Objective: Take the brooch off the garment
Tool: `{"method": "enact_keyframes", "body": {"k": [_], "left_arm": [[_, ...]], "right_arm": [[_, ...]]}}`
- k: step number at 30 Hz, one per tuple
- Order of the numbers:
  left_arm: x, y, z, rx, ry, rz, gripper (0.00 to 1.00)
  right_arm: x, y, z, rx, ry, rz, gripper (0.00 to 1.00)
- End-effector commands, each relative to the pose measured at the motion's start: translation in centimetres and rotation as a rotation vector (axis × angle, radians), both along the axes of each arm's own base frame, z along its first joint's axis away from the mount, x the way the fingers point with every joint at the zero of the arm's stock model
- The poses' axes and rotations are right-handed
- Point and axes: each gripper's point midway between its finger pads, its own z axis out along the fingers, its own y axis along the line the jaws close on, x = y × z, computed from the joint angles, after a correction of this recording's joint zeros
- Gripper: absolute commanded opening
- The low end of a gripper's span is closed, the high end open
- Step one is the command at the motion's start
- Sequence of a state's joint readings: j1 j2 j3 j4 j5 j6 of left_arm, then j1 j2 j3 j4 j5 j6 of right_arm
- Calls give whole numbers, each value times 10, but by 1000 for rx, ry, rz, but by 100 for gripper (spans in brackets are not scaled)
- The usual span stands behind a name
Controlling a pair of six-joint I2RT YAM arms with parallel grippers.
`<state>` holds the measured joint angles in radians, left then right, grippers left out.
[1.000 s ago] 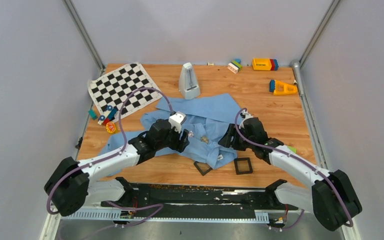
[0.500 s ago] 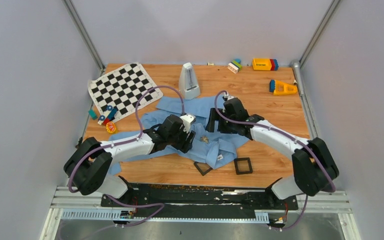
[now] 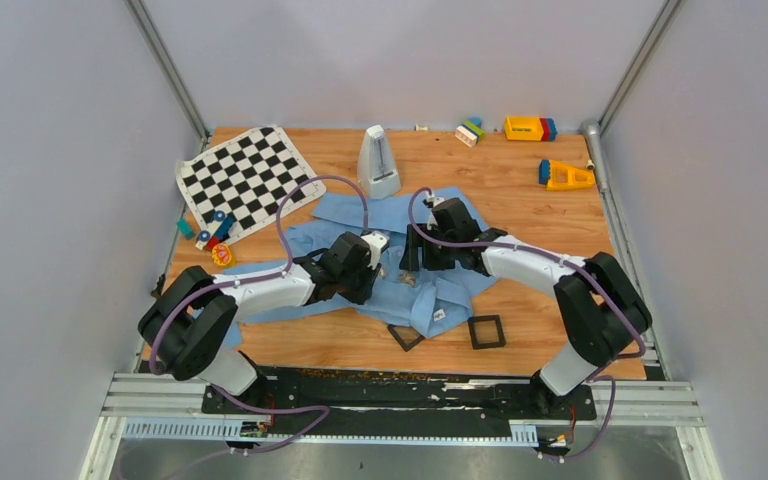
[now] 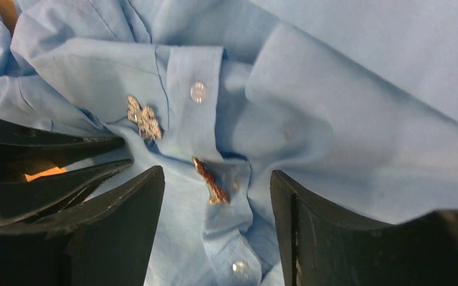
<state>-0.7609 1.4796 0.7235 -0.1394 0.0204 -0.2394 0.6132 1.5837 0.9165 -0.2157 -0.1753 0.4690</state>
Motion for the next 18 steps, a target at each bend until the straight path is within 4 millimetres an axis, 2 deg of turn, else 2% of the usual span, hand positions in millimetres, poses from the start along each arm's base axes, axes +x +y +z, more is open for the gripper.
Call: {"method": "enact_keyframes", "body": {"k": [1, 6, 9, 11, 12, 18], "left_arm": [[7, 0, 0, 11, 17, 31, 30], [8, 0, 6, -2, -5, 34, 25], [8, -1, 14, -28, -30, 36, 23], [12, 3, 19, -25, -59, 55, 22], [11, 5, 19, -25, -64, 56, 21], [11, 9, 51, -111, -164, 74, 24]], "right_arm": [[22, 32, 12, 88, -52, 63, 62], [23, 45, 7, 122, -14, 101, 45], [20, 54, 14, 161, 2, 130, 22], [19, 59, 27, 197, -7, 146, 7], [19, 59, 36, 214, -20, 145, 2], [8, 62, 102, 332, -73, 148, 0]]}}
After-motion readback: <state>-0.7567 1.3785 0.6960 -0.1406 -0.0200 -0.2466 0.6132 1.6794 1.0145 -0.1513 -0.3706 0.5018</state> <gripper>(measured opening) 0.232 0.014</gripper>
